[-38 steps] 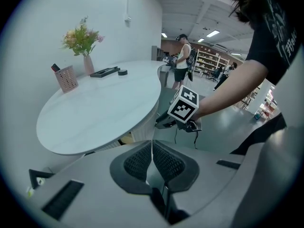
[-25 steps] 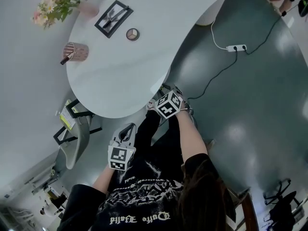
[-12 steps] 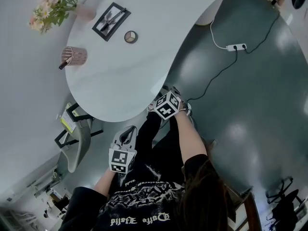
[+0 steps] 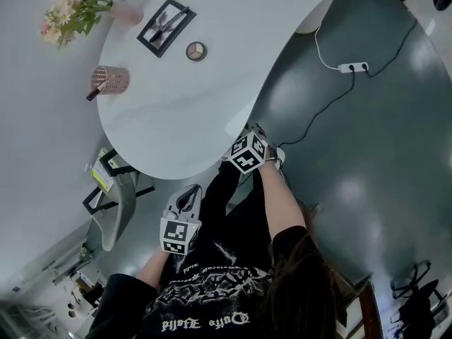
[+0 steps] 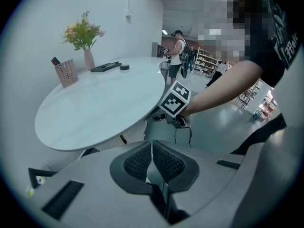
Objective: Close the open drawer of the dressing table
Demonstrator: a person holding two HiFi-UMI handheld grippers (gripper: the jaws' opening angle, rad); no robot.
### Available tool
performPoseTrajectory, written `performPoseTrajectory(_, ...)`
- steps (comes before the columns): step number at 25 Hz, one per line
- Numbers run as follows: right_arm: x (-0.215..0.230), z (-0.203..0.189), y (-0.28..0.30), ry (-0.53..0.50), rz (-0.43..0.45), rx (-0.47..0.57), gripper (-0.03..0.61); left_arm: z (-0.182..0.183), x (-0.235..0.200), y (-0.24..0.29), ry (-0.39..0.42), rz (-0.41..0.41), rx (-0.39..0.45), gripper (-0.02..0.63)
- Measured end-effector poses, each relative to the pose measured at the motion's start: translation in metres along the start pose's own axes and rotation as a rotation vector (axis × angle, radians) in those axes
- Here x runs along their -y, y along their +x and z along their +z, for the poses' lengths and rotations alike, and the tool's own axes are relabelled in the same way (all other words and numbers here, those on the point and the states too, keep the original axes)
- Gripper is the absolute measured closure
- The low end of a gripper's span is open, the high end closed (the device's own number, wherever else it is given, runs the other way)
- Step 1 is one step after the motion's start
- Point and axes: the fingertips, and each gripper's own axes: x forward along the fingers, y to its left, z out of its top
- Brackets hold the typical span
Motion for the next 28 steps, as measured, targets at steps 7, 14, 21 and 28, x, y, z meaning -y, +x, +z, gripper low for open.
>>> performPoseTrajectory(7,0.003,0.000,0.007,-0.009,-0.001,0.010,0.449,0.000,-0.003,0.003,-0.007,0.008,-0.011,0.586)
performPoseTrajectory(14,0.001,0.007,0.006,-0.001,0.018,0.057,0.448,0.000,0.000,0.006,0.004,0.006,-0.019,0.586)
performPoseTrajectory(21,0.001,0.010,0.008,-0.007,0.020,0.084,0.448,-0.003,0.005,0.007,0.017,0.005,-0.028,0.586)
performPoseTrajectory(28,0.002,0.010,0.006,0.000,0.030,0.091,0.448,-0.004,0.008,0.004,0.017,0.008,-0.025,0.586)
